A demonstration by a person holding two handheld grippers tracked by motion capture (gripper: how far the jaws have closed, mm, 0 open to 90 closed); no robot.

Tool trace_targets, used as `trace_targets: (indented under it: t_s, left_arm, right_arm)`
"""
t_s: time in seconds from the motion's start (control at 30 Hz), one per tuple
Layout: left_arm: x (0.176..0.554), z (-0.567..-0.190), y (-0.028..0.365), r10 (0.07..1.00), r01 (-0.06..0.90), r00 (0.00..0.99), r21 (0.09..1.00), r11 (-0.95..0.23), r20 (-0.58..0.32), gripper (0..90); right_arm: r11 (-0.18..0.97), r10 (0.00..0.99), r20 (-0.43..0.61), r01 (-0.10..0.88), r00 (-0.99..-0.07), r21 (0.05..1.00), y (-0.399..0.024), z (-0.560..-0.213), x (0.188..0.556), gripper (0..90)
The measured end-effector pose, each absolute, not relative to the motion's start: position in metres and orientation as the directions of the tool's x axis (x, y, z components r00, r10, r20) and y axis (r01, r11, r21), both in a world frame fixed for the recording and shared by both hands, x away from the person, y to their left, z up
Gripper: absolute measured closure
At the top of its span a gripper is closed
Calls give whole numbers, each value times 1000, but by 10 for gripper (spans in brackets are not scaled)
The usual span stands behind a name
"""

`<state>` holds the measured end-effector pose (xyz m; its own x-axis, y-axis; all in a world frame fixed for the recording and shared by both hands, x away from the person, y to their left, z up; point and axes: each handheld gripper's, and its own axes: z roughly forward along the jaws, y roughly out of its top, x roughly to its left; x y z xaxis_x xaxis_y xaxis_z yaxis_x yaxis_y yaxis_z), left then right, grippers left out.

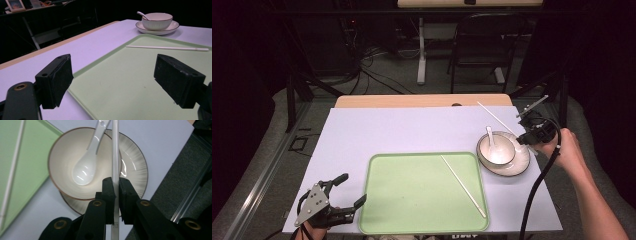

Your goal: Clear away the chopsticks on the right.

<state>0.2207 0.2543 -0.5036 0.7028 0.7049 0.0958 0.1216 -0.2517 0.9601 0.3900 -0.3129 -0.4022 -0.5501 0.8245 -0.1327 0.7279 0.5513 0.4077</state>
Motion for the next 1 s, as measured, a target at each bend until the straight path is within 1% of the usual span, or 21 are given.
trace_targets:
  t_s: [0.2, 0.27, 0.47, 0.5, 0.53, 0.63, 0.67, 0.7, 0.73, 0.77, 0.93, 0.97, 1.0]
  left_arm:
    - [221, -504, 254, 703, 120, 704, 960, -251, 96, 154]
    - [221, -504, 254, 701, 117, 706, 960, -253, 99, 154]
    - [222, -504, 254, 700, 117, 707, 960, -253, 98, 154]
    - [222, -504, 254, 700, 118, 708, 961, -252, 97, 154]
    - [222, -504, 254, 699, 118, 708, 960, -253, 97, 154]
    - [222, -504, 253, 701, 120, 707, 961, -251, 95, 154]
    - [222, -504, 253, 699, 118, 709, 960, -253, 96, 154]
    - [222, -504, 253, 698, 119, 709, 960, -253, 95, 154]
    - [222, -504, 253, 699, 119, 709, 960, -252, 95, 154]
    - [222, -504, 253, 698, 118, 710, 960, -253, 97, 154]
    - [222, -504, 254, 699, 117, 709, 962, -246, 92, 154]
    - [222, -504, 254, 700, 119, 709, 961, -248, 92, 154]
    - [223, -504, 253, 698, 117, 710, 961, -251, 96, 154]
  right_arm:
    - [562, 810, -114, 706, -576, 431, -289, -400, 369, 837]
    - [579, 795, -103, 695, -598, 426, -281, -402, 363, 837]
    - [616, 761, -99, 666, -641, 420, -252, -417, 344, 837]
    - [612, 758, -90, 657, -647, 440, -249, -422, 342, 837]
    - [617, 755, -83, 663, -650, 424, -245, -424, 340, 837]
    - [612, 753, -59, 665, -655, 428, -236, -433, 333, 837]
    - [620, 748, -59, 666, -661, 415, -233, -436, 331, 837]
    - [618, 749, -61, 662, -660, 424, -229, -441, 330, 837]
    - [621, 747, -52, 668, -662, 410, -226, -444, 328, 837]
    - [611, 750, -41, 668, -660, 426, -224, -449, 327, 837]
    - [605, 758, -11, 697, -652, 385, -214, -467, 321, 837]
    - [595, 763, -1, 701, -647, 394, -213, -472, 320, 837]
    - [598, 764, 1, 708, -645, 376, -211, -474, 319, 837]
